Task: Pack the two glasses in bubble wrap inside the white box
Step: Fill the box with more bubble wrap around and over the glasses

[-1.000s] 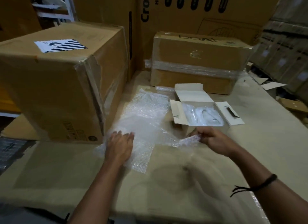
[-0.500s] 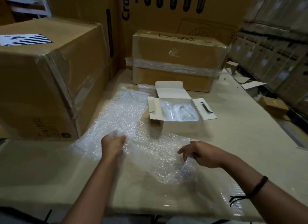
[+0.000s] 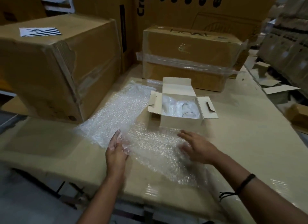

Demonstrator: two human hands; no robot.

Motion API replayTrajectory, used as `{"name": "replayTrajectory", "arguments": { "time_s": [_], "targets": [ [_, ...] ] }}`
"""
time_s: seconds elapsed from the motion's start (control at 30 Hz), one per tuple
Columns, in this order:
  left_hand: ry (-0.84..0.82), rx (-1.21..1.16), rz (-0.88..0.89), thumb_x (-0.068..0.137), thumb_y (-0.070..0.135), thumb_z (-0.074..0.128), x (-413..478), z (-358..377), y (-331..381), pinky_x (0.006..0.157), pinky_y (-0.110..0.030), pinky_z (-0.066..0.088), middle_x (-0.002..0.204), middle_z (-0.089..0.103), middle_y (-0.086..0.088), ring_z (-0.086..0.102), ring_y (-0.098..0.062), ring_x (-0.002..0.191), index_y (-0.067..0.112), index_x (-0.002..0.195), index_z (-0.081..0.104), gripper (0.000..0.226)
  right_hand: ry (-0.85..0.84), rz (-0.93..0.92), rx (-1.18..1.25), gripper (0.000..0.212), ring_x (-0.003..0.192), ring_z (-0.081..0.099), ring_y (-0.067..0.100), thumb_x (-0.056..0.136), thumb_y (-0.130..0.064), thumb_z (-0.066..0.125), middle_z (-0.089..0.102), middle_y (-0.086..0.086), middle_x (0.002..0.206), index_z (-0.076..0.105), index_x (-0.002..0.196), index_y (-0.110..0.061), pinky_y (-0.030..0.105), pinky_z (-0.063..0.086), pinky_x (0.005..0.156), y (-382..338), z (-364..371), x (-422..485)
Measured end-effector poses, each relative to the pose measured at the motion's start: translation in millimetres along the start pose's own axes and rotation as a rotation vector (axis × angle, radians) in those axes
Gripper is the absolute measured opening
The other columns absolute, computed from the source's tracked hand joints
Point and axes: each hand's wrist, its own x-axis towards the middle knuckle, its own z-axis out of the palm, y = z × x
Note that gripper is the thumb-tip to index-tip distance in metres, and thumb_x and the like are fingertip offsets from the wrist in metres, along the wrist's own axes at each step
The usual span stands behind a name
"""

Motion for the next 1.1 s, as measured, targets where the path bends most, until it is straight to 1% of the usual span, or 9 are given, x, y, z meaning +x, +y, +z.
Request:
{"name": "replayTrajectory", "arguments": {
  "time_s": [0.13, 0.23, 0.3, 0.43, 0.6, 0.7, 0.8, 0.87, 1.1],
  "targets": [
    [-0.101, 0.057, 0.087, 0.104, 0.008, 0.037, -13, 3, 9, 0.093, -0.036, 0.045, 0.142, 0.05, 0.002, 0.053, -0.017, 0.127, 0.043, 0.124, 0.056, 0.044, -0.256, 0.039, -0.209, 0.09, 0.147, -0.005, 0.016, 0.084, -0.079, 0.016, -0.01, -0.006, 0.157, 0.004, 0.156, -0.025, 0.049, 0.003, 0.12, 1, 37, 14],
    [-0.302, 0.284, 0.255, 0.102, 0.001, 0.036, -31, 10, 10, 0.115, -0.027, 0.03, 0.142, 0.046, 0.016, 0.041, 0.002, 0.133, 0.042, 0.127, 0.049, 0.049, 0.01, -0.012, 0.139, 0.048, 0.115, 0.053, 0.013, 0.097, -0.057, 0.033, 0.057, -0.004, 0.127, 0.059, 0.115, -0.021, 0.042, 0.041, 0.095, 1, 30, 19],
    [-0.477, 0.471, 0.326, 0.102, 0.001, 0.038, -45, 14, 4, 0.112, -0.013, 0.027, 0.144, 0.044, 0.019, 0.035, 0.012, 0.132, 0.054, 0.127, 0.049, 0.059, 0.214, 0.124, 0.463, 0.041, 0.08, 0.059, 0.015, 0.099, -0.051, 0.038, 0.064, -0.001, 0.087, 0.061, 0.089, -0.019, 0.035, 0.046, 0.076, -9, 12, 23],
    [-0.748, 0.815, 0.594, 0.099, 0.05, 0.034, -63, 27, -22, 0.115, -0.023, 0.024, 0.149, 0.038, 0.024, 0.029, 0.0, 0.141, 0.053, 0.14, 0.034, 0.041, 0.028, 0.273, 1.027, 0.062, 0.08, 0.065, 0.024, 0.088, -0.066, 0.045, 0.066, 0.011, 0.103, 0.056, 0.124, -0.017, 0.037, 0.052, 0.07, -36, -27, 30],
    [-0.883, 0.995, 0.839, 0.085, 0.055, 0.048, -75, 48, -33, 0.119, -0.041, 0.016, 0.155, 0.027, 0.016, 0.016, -0.003, 0.146, 0.048, 0.148, 0.02, 0.069, 0.044, 0.245, 0.983, 0.061, 0.066, 0.069, 0.025, 0.085, 0.0, 0.07, 0.067, 0.02, 0.095, 0.041, 0.137, -0.014, 0.035, 0.056, 0.056, -46, -39, 34],
    [-0.733, 0.903, 0.921, 0.076, 0.086, 0.036, -75, 48, -31, 0.115, -0.033, 0.013, 0.153, 0.037, 0.01, 0.026, -0.011, 0.143, 0.039, 0.145, 0.037, 0.083, 0.18, 0.353, 0.918, 0.067, 0.06, 0.065, 0.022, 0.084, 0.007, 0.067, 0.067, 0.019, 0.085, 0.039, 0.14, -0.015, 0.029, 0.053, 0.048, -17, -45, 30],
    [-0.315, 0.922, 0.632, 0.077, 0.088, 0.007, -73, 49, -28, 0.1, -0.032, 0.021, 0.139, 0.052, 0.007, 0.041, -0.017, 0.129, 0.034, 0.133, 0.054, 0.092, 0.208, 0.421, 0.795, 0.066, 0.053, 0.06, 0.022, 0.081, 0.004, 0.072, 0.068, 0.018, 0.078, 0.043, 0.137, -0.016, 0.029, 0.048, 0.043, 19, -41, 22],
    [-0.181, 1.288, 0.362, 0.075, 0.089, 0.011, -68, 53, -24, 0.098, -0.036, 0.021, 0.138, 0.05, 0.006, 0.037, -0.021, 0.126, 0.036, 0.13, 0.056, 0.089, 0.234, 0.438, 0.684, 0.069, 0.052, 0.059, 0.021, 0.079, 0.002, 0.074, 0.066, 0.015, 0.077, 0.044, 0.138, -0.02, 0.029, 0.048, 0.044, 34, -32, 19],
    [-0.436, 1.527, 0.169, 0.058, 0.094, 0.001, -68, 78, -17, 0.088, -0.041, 0.025, 0.118, 0.06, 0.006, 0.044, -0.024, 0.114, 0.035, 0.11, 0.067, 0.103, 0.544, 0.433, 0.571, 0.075, 0.07, 0.066, 0.023, 0.082, -0.008, 0.07, 0.065, 0.005, 0.08, 0.03, 0.141, -0.032, 0.039, 0.057, 0.066, 34, 1, 12]
  ]
}}
